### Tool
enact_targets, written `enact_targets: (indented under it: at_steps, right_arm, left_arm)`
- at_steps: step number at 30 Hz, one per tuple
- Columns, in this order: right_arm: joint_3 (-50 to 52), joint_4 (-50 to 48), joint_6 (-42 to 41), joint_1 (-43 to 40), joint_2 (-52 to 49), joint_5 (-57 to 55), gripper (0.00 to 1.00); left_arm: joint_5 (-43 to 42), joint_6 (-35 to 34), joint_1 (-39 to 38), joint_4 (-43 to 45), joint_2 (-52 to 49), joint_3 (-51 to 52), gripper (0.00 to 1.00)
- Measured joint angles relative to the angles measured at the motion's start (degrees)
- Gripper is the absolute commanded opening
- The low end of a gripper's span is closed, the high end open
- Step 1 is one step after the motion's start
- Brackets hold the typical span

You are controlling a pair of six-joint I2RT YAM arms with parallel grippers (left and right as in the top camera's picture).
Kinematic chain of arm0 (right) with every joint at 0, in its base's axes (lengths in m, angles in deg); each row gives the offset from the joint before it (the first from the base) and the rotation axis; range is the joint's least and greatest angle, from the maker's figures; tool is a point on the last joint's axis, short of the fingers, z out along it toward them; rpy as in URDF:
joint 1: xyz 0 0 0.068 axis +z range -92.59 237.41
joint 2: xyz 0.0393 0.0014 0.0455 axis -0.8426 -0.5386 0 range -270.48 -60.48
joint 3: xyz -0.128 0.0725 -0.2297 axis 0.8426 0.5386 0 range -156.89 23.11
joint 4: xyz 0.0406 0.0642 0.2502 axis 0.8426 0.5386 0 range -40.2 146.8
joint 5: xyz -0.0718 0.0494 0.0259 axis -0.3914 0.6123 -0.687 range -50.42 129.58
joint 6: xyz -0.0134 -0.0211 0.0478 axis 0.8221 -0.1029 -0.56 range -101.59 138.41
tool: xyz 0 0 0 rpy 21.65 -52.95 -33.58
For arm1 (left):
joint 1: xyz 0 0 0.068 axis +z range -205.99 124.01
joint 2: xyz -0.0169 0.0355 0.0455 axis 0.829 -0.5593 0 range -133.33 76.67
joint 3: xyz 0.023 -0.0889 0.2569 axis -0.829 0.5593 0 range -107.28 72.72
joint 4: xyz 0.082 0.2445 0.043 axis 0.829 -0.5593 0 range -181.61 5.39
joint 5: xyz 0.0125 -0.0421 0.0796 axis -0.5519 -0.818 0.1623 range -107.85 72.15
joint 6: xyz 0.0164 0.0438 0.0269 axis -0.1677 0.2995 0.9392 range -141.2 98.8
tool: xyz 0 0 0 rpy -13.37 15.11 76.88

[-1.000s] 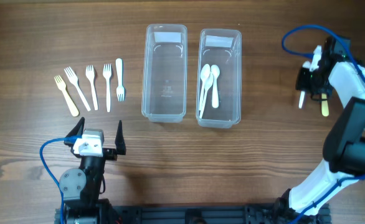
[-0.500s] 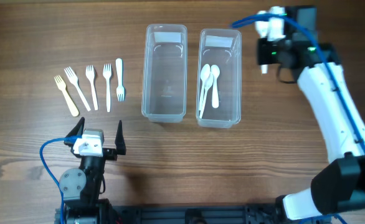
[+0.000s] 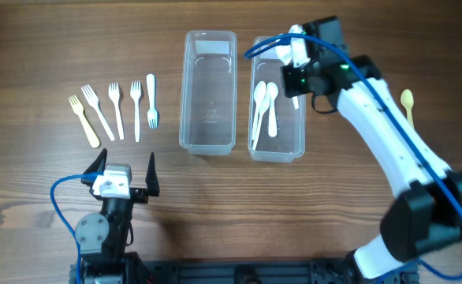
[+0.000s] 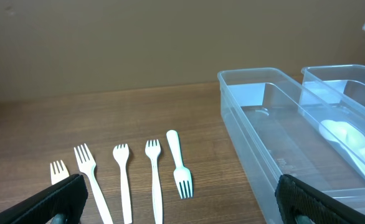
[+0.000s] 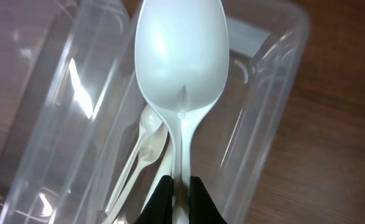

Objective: Pack container
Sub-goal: 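Carry the white spoon into the right container and release, then move the right gripper to the yellow spoon and grasp it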

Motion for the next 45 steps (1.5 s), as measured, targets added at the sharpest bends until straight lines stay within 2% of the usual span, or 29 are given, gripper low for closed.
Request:
enact_targets:
  at_steps: [5, 13, 15, 19, 22, 23, 27, 33, 40, 45]
  right_arm:
    - [0.0, -0.1, -0.7, 0.7, -4.3, 0.2, 0.39]
    - [-0.2, 0.2, -1.1, 0.7, -4.2, -0.5, 0.41]
    - [-1.0, 1.8, -1.1, 0.5, -3.9, -2.4, 0.46]
    - [-3.5, 3.5, 0.2, -2.1, -0.5, -8.8, 0.47]
    - [-4.8, 3.6, 2.2, -6.8, 3.4, -12.4, 0.62]
    - [-5.3, 3.8, 3.3, -9.2, 4.8, -13.7, 0.63]
    - [-6.0, 6.1, 4.7, -19.4, 6.3, -16.5, 0.63]
    - [-5.7, 8.2, 8.9, -29.9, 4.3, -17.1, 0.62]
    - [-5.7, 8.9, 11.5, -37.2, -0.6, -14.5, 0.57]
    - [-5.7, 9.9, 11.8, -39.6, -6.5, -13.1, 0.58]
  left_arm:
    - [0.0, 0.0, 0.0, 0.0, 0.0, 0.0, 1.0]
    - [0.0, 0.0, 0.0, 0.0, 0.0, 0.0, 1.0]
    - [0.0, 0.0, 0.0, 0.0, 0.0, 0.0, 1.0]
    - [0.0, 0.0, 0.0, 0.0, 0.0, 0.0, 1.0]
    - [0.0, 0.0, 0.0, 0.0, 0.0, 0.0, 1.0]
    - [0.0, 0.0, 0.0, 0.0, 0.0, 0.0, 1.0]
    - [0.0, 0.0, 0.0, 0.0, 0.0, 0.0, 1.0]
    - [0.0, 0.0, 0.0, 0.0, 0.0, 0.0, 1.0]
    - [0.0, 0.0, 0.0, 0.0, 0.0, 0.0, 1.0]
    - [0.0, 0.0, 0.0, 0.0, 0.0, 0.0, 1.0]
